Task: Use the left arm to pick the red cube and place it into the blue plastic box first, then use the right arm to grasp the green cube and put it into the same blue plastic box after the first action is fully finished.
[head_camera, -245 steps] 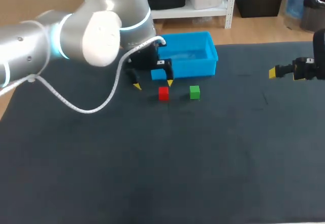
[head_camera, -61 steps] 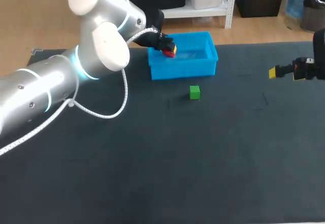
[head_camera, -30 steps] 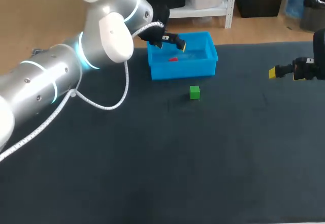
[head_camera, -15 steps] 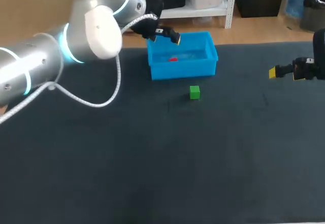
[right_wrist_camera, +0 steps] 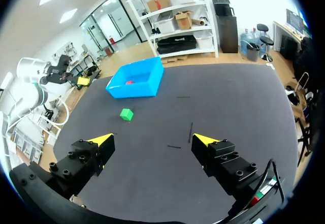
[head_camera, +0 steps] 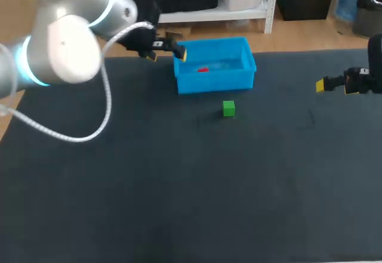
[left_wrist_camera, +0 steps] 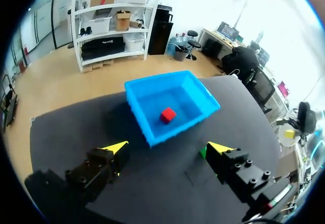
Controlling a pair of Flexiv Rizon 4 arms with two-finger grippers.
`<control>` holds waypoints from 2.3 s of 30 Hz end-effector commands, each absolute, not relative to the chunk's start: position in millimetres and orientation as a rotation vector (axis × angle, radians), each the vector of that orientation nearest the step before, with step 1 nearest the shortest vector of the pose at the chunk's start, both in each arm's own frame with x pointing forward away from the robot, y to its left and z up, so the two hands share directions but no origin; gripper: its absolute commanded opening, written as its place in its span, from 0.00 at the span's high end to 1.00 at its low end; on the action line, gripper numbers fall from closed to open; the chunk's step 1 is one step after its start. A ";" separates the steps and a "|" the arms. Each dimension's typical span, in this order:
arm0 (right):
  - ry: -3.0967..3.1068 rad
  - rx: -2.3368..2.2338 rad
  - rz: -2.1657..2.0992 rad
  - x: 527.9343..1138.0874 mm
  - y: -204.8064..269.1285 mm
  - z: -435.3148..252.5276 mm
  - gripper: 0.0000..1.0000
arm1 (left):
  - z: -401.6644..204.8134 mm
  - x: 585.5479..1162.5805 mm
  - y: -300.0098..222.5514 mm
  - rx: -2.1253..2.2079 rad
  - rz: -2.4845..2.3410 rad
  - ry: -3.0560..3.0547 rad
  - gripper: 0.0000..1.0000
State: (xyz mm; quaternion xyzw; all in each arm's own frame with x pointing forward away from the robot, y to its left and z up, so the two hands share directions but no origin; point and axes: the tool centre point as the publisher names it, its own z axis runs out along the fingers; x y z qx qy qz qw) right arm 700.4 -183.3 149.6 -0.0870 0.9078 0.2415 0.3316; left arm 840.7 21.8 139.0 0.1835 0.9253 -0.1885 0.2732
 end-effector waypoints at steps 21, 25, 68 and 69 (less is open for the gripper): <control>2.372 -0.230 0.634 700.5 -184.1 149.3 0.00 | 165.0 721.0 100.3 0.453 -0.577 2.421 0.00; 2.372 -0.230 0.634 700.5 -184.1 149.3 0.00 | 167.4 719.8 101.2 0.449 -0.593 2.426 0.00; 2.563 -0.265 -0.083 747.8 -91.4 140.9 0.00 | 173.1 716.4 101.1 0.482 -0.589 2.429 0.00; 2.567 -0.252 -0.088 748.2 -87.2 138.2 0.00 | 173.1 716.4 101.1 0.482 -0.589 2.429 0.00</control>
